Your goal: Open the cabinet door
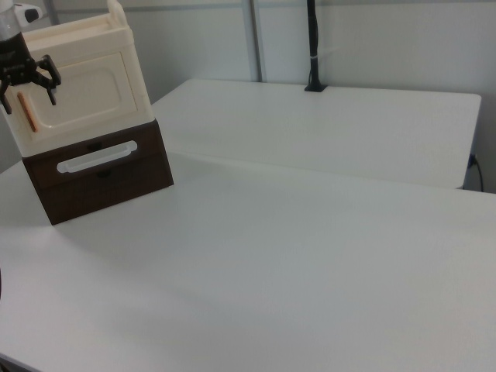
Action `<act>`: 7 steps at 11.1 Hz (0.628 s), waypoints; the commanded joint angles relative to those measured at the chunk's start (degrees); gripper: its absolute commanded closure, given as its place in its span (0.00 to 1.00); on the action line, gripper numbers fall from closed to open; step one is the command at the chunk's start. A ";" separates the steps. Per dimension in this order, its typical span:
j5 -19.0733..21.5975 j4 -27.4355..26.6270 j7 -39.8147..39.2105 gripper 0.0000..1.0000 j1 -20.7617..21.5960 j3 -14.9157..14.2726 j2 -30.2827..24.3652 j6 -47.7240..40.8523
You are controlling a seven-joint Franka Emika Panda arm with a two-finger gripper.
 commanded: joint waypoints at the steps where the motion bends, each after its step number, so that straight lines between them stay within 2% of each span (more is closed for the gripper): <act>1: 3.76 -0.35 0.45 0.00 1.44 0.06 0.99 7.59; 3: 3.95 -0.27 0.54 0.00 2.94 0.06 1.17 12.08; 7: 3.77 1.31 2.56 0.00 6.10 0.23 1.00 12.72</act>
